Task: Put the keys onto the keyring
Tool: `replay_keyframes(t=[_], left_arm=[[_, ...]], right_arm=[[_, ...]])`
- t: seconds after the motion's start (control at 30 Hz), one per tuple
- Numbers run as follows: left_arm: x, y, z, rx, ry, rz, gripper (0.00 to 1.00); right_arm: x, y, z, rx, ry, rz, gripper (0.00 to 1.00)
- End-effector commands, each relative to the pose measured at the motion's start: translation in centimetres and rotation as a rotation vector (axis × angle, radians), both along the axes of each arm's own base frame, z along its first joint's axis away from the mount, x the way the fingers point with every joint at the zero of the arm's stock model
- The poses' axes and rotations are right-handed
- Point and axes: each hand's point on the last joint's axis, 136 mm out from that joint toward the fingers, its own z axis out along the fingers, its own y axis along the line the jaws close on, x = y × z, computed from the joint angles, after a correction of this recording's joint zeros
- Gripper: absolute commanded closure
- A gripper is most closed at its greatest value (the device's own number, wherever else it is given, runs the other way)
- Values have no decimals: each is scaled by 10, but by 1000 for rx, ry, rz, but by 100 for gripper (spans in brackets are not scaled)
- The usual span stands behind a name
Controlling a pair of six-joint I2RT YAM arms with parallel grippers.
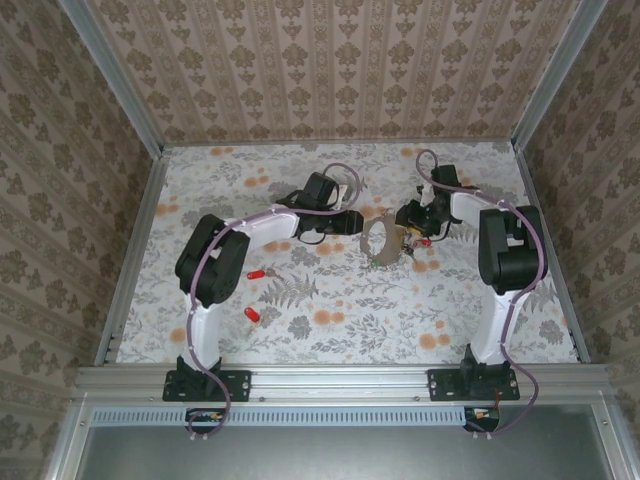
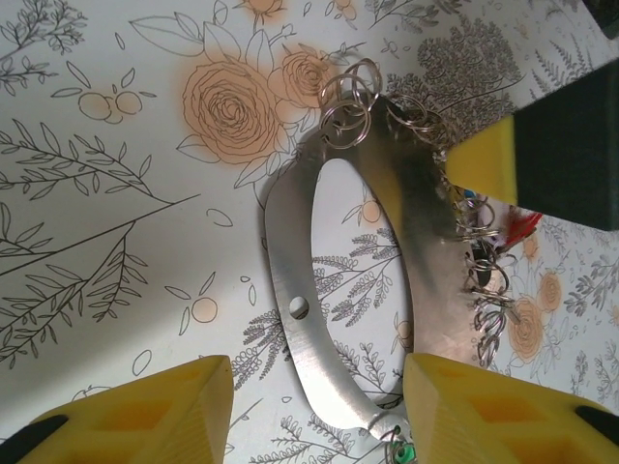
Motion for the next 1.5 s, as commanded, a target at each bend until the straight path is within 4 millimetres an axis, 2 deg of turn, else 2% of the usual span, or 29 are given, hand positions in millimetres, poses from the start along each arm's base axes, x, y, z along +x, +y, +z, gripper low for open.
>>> replay_keyframes(t=[0.0, 0.2, 0.4, 0.57, 0.83, 1.1, 1.27, 1.47], left_arm=[[-2, -3, -8, 5, 50, 3, 49], [-3, -7, -17, 4, 75, -14, 53], [-1, -9, -21, 14, 82, -14, 57], [-3, -13, -29, 11, 111, -28, 61], [-9, -19, -47, 2, 165, -44, 65], [-12, -19, -62, 19, 190, -44, 67], [-11, -18, -61, 25, 182, -39, 67], [-6, -11, -51, 38, 144, -11, 64]], right_arm=[[-29, 15, -1, 79, 51, 23, 56], [-36, 30, 11, 188, 40, 48, 55], [-26, 14, -5, 89, 57, -18, 53], [-16, 7, -6, 60, 44, -48, 54], [-20, 32, -11, 196, 99, 15, 61], [-21, 46, -7, 292, 71, 69, 62], [-20, 50, -5, 328, 59, 79, 68], [-15, 41, 6, 312, 22, 49, 80]])
